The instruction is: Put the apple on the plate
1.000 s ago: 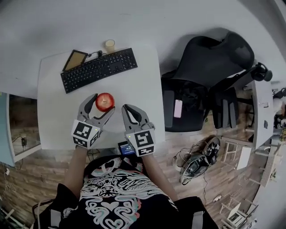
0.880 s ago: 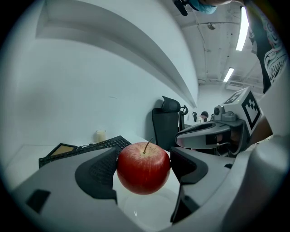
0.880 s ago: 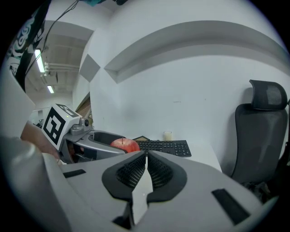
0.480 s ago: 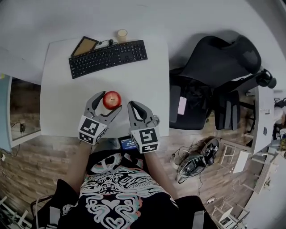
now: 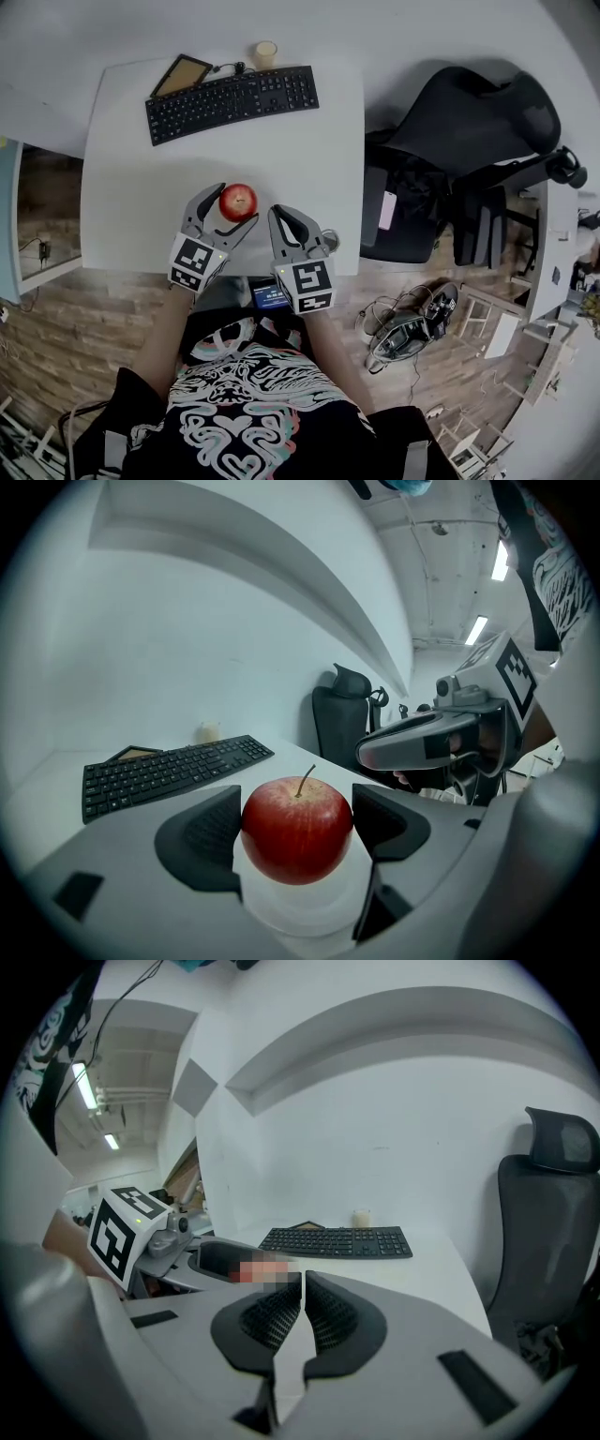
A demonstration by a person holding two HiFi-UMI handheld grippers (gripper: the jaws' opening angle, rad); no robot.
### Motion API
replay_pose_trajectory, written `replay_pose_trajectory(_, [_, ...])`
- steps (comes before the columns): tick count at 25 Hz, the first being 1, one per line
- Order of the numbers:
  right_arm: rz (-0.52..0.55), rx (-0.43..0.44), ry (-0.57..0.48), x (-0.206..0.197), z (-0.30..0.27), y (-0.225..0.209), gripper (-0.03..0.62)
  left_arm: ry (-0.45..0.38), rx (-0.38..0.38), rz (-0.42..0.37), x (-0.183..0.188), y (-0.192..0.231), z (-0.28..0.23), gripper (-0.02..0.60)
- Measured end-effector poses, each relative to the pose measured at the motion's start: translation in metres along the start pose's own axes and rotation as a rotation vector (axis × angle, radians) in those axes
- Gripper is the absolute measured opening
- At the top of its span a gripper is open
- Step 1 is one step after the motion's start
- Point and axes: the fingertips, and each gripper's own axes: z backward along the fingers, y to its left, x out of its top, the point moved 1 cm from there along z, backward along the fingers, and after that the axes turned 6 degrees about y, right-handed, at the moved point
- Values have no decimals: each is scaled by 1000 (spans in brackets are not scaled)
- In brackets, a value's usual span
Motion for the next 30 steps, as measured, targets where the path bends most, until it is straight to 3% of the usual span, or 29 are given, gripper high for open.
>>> replay_pose_trajectory(5, [-8, 17, 44, -14, -12, -1, 32, 36, -1, -33, -22, -3, -19, 362])
replay_pose_trajectory(11, [3, 27, 80, -31, -19, -7, 32, -11, -13, -40, -37, -7, -37, 362])
replay_pose_trajectory(17, [-10, 25, 106, -38, -20, -12, 32, 2, -13, -69, -48, -8, -46, 362])
replay_pose_trajectory(27, [-14, 18, 101, -38, -24, -20, 32, 35, -51, -49, -51, -9, -44, 362])
replay_pose_trajectory(30, [-19, 19, 101, -37, -25, -19, 32, -13, -72, -38, -48, -11, -38, 362])
